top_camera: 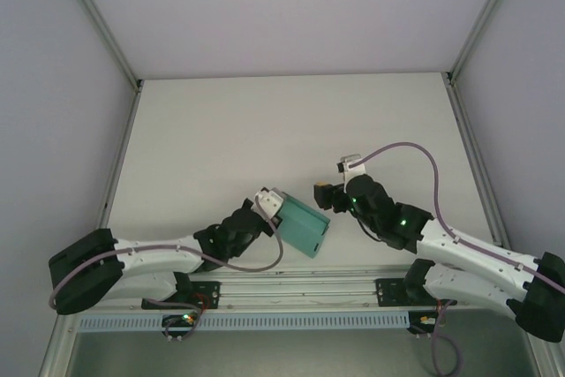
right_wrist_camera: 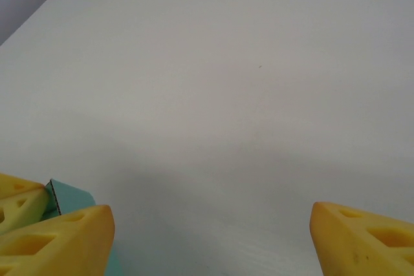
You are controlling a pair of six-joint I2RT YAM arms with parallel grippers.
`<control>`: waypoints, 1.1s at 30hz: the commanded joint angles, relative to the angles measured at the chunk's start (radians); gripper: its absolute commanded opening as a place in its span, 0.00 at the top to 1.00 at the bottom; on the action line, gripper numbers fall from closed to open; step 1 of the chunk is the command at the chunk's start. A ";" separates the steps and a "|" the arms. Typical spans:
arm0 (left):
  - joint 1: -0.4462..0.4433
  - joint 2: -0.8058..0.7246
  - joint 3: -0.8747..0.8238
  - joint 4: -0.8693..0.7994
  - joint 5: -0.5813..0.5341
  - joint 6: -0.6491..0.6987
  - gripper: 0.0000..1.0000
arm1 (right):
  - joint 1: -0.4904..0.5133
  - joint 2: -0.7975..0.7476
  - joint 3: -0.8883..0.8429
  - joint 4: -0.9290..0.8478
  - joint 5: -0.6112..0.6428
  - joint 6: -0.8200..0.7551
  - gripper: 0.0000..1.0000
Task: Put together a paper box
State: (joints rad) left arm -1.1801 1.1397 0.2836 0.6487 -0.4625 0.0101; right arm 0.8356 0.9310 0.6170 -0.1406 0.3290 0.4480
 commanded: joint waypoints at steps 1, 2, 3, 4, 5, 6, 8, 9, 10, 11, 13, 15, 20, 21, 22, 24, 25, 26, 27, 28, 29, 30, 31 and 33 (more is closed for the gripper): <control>-0.012 -0.049 -0.050 0.079 -0.033 0.036 1.00 | -0.017 0.000 0.047 -0.081 -0.170 -0.060 0.20; -0.012 -0.061 -0.065 0.087 -0.034 0.031 1.00 | -0.020 0.011 0.054 -0.091 -0.222 -0.071 0.21; -0.013 -0.073 -0.081 0.098 -0.028 0.028 1.00 | -0.020 0.025 0.061 -0.104 -0.256 -0.076 0.22; -0.016 -0.084 -0.090 0.101 -0.025 0.027 1.00 | -0.021 0.039 0.065 -0.113 -0.289 -0.084 0.23; -0.015 -0.096 -0.096 0.095 -0.028 0.023 1.00 | -0.022 0.056 0.071 -0.123 -0.328 -0.095 0.23; -0.018 -0.105 -0.099 0.086 -0.032 0.020 0.99 | -0.022 0.073 0.077 -0.130 -0.357 -0.103 0.24; -0.025 -0.122 -0.105 0.070 -0.034 0.019 0.99 | -0.021 0.107 0.092 -0.143 -0.420 -0.121 0.25; -0.030 -0.124 -0.107 0.069 -0.043 0.020 0.99 | -0.021 0.122 0.098 -0.148 -0.432 -0.126 0.26; -0.031 -0.127 -0.109 0.067 -0.042 0.022 0.99 | -0.021 0.133 0.108 -0.159 -0.430 -0.127 0.26; -0.035 -0.130 -0.110 0.067 -0.049 0.022 0.99 | -0.022 0.142 0.113 -0.166 -0.425 -0.129 0.26; -0.039 -0.134 -0.110 0.062 -0.055 0.020 0.99 | -0.022 0.146 0.118 -0.168 -0.448 -0.154 0.26; -0.041 -0.135 -0.112 0.060 -0.053 0.022 0.99 | -0.021 0.147 0.122 -0.158 -0.519 -0.193 0.27; -0.044 -0.136 -0.113 0.063 -0.057 0.023 0.98 | -0.020 0.220 0.173 -0.208 -0.684 -0.257 0.32; -0.044 -0.137 -0.114 0.060 -0.058 0.025 0.98 | -0.021 0.241 0.189 -0.229 -0.679 -0.255 0.32; -0.044 -0.137 -0.113 0.059 -0.064 0.023 0.98 | -0.017 0.262 0.206 -0.253 -0.676 -0.258 0.32; -0.044 -0.133 -0.113 0.054 -0.067 0.017 0.96 | 0.001 0.295 0.243 -0.298 -0.642 -0.281 0.32; -0.044 -0.134 -0.113 0.053 -0.067 0.014 0.96 | 0.017 0.304 0.255 -0.312 -0.618 -0.306 0.31; -0.044 -0.134 -0.113 0.050 -0.068 0.011 0.96 | 0.037 0.313 0.264 -0.322 -0.579 -0.331 0.29; -0.044 -0.134 -0.114 0.047 -0.072 0.005 0.96 | 0.053 0.320 0.272 -0.329 -0.546 -0.348 0.27; -0.044 -0.135 -0.113 0.043 -0.072 0.004 0.96 | 0.062 0.330 0.281 -0.340 -0.516 -0.362 0.24; -0.044 -0.136 -0.113 0.038 -0.072 0.001 0.96 | 0.067 0.340 0.293 -0.354 -0.495 -0.366 0.23; -0.044 -0.138 -0.113 0.034 -0.072 -0.004 0.96 | 0.070 0.353 0.305 -0.372 -0.489 -0.376 0.23; -0.044 -0.142 -0.115 0.027 -0.073 -0.007 0.96 | 0.073 0.368 0.318 -0.382 -0.485 -0.385 0.21; -0.044 -0.148 -0.115 0.014 -0.081 -0.020 0.96 | 0.086 0.394 0.335 -0.418 -0.471 -0.396 0.20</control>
State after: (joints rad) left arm -1.2125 1.0134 0.1833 0.6823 -0.5159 0.0174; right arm 0.9096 1.2953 0.9215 -0.4698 -0.1989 0.1051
